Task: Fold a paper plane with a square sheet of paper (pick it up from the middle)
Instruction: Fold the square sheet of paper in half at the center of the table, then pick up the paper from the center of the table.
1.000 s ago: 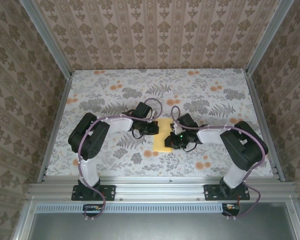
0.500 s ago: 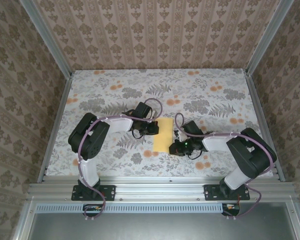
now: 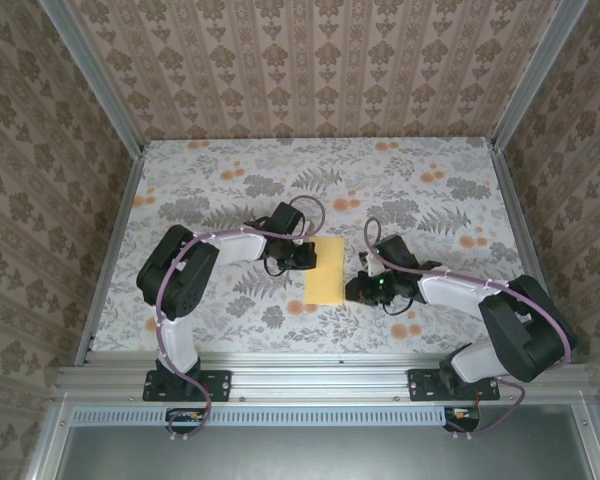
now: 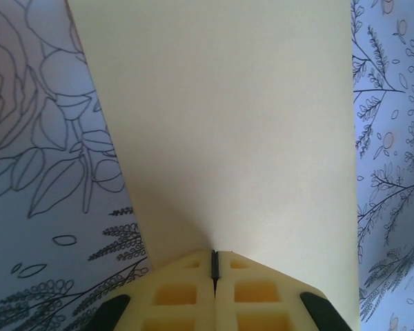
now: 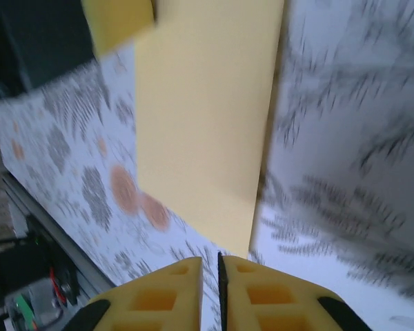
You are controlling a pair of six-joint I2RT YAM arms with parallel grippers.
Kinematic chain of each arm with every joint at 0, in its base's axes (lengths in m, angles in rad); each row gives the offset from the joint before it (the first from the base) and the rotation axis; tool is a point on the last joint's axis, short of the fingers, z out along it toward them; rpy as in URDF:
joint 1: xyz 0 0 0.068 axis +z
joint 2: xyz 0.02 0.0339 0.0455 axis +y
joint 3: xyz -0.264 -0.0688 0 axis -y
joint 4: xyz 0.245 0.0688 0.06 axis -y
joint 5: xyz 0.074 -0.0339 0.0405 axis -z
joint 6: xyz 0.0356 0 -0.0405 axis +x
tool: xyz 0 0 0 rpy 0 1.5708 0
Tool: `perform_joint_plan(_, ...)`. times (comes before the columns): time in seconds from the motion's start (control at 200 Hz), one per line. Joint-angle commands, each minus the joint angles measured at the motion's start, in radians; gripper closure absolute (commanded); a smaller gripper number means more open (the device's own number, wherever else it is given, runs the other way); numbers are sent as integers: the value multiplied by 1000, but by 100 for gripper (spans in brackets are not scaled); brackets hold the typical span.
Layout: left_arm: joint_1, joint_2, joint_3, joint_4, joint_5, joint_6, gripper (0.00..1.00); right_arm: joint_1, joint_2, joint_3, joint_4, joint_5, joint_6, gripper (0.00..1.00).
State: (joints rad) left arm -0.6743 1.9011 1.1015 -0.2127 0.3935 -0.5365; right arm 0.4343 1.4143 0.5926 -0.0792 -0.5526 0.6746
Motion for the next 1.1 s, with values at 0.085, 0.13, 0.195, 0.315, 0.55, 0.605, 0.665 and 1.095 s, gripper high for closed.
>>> perform_joint_plan(0.085,6,14,56,-103,-15,28,93,-73,21,77,-8,21,16,75)
perform_joint_plan(0.13,5,5,66,-106,-16,29,92,-78,45,98,-7,19,13,71)
perform_joint_plan(0.195,5,-8,77,-110,-13,29,90,-80,81,128,-7,16,4,65)
perform_joint_plan(0.315,3,-26,89,-117,-8,32,89,-82,153,177,14,4,-2,63)
perform_joint_plan(0.55,-8,-19,70,-104,2,34,88,-85,268,290,-46,23,-67,63)
perform_joint_plan(0.605,-8,-7,67,-99,3,39,89,-85,289,311,-59,26,-77,62)
perform_joint_plan(0.665,-8,5,68,-100,-2,43,90,-84,315,330,-71,32,-87,61)
perform_joint_plan(1.095,-10,65,81,-132,-53,80,92,-84,414,413,-113,71,-130,58)
